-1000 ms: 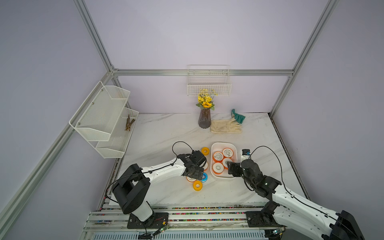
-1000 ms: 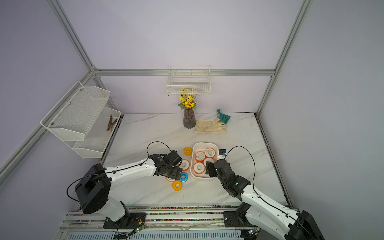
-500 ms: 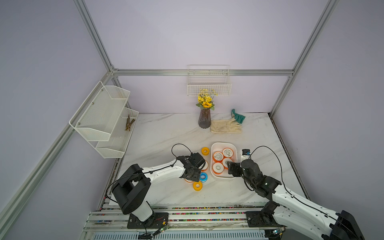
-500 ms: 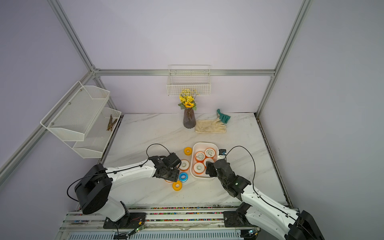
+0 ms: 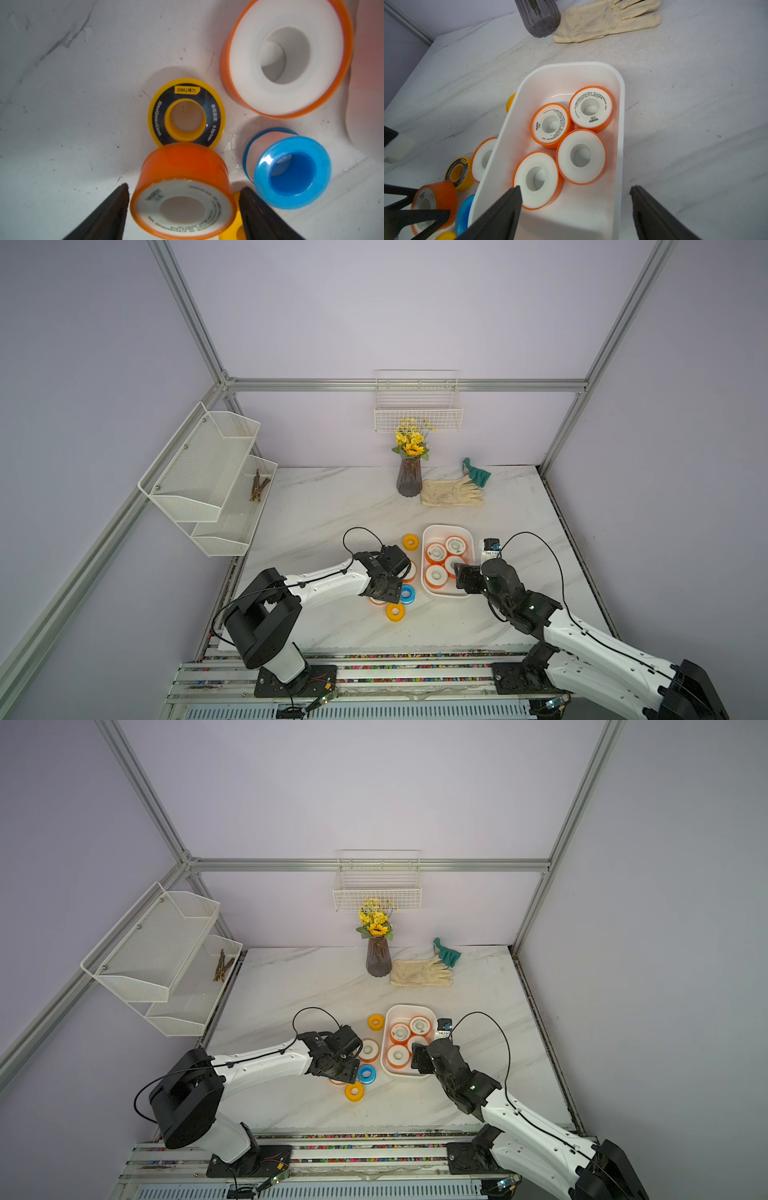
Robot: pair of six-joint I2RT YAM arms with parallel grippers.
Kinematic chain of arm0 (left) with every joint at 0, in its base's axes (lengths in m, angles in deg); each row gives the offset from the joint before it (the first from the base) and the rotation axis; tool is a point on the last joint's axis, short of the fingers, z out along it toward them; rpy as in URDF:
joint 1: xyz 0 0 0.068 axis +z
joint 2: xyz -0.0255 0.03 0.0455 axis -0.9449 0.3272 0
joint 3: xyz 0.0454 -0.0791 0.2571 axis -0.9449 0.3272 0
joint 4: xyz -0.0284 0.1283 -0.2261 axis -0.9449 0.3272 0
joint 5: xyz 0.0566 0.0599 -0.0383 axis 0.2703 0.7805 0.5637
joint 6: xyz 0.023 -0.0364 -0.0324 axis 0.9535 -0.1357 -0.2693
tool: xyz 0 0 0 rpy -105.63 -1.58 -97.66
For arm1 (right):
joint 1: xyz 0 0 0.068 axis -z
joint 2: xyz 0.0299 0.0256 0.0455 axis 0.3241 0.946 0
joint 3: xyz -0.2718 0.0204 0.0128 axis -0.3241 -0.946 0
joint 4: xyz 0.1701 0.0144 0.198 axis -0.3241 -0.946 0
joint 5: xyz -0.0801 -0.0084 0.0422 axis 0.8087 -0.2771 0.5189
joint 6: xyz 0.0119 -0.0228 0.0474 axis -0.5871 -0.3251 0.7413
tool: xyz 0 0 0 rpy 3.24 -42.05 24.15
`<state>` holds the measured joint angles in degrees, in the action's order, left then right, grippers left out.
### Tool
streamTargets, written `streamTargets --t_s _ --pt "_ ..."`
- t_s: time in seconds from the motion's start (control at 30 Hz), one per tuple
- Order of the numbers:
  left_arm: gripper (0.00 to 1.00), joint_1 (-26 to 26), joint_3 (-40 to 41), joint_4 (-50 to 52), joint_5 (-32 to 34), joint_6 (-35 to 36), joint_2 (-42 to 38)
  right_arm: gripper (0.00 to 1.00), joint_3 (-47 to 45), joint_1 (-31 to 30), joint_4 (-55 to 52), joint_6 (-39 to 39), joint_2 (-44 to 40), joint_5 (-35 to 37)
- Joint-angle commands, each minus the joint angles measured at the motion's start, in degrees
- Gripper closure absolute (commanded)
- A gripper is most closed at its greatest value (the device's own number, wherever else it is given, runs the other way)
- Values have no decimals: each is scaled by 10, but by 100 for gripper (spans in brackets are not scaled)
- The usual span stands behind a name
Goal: Put the sealing tape into the storage box
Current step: Pick up the sealing tape at the center of the board.
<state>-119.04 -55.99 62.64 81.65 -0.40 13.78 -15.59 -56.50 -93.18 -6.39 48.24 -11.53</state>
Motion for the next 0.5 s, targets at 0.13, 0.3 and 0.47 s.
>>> streamTargets --t_s 0.13,0.3,0.47 --pt "26 -3 5 -15 1 -1 2 13 5 3 11 2 2 2" --pt "29 -3 12 -27 0 -2 -1 13 5 2 10 3 1 2" --pt "32 -3 9 -27 0 1 1 13 5 3 11 2 3 1"
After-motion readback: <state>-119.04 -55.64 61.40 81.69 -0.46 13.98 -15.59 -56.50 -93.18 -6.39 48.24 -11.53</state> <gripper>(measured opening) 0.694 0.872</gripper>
